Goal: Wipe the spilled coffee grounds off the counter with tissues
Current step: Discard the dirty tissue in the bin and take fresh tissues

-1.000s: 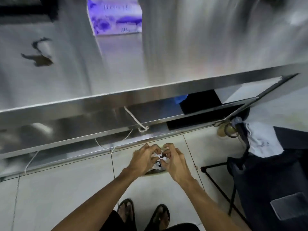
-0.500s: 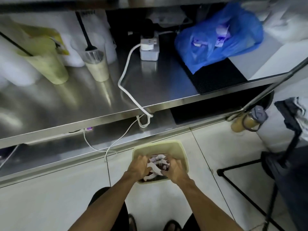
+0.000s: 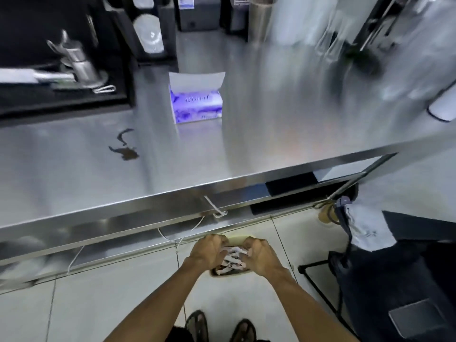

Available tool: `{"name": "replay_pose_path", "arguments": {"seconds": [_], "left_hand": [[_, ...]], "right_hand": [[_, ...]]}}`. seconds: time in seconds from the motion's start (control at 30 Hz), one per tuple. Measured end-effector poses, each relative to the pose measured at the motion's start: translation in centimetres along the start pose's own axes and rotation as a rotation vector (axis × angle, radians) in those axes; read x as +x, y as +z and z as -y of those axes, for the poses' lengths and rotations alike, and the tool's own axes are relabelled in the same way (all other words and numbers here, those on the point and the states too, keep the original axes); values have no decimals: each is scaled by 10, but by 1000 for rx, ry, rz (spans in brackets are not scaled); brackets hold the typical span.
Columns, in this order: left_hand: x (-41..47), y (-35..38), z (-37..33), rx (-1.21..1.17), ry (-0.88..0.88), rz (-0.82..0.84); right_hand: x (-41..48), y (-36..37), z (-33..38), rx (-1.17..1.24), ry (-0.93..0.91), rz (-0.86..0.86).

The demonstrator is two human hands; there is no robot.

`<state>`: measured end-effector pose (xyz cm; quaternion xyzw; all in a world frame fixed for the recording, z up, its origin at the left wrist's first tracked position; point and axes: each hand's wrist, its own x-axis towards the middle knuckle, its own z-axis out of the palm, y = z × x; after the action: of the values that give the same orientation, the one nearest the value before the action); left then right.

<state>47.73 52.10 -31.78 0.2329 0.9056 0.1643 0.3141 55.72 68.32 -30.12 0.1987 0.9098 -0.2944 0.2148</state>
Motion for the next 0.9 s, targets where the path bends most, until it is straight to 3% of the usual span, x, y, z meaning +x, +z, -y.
{"name": "replay_pose_path", "arguments": {"seconds": [0.2,0.5,0.67,0.9], "left_hand": [[-56,-104,-64,86,38,-31],[-97,-228,-121,49,133,-235],[-103,-273,-122,34,131,-352],[-92,-319,-86,-47,-14,-504]], "right_hand": [[-53,-97,66,-54,-54,7],[-74,-211,139,-123,-246,-91],[-65,-250,178,-131,-325,-155],[-39,-277,240,-127,-435,-292]]}}
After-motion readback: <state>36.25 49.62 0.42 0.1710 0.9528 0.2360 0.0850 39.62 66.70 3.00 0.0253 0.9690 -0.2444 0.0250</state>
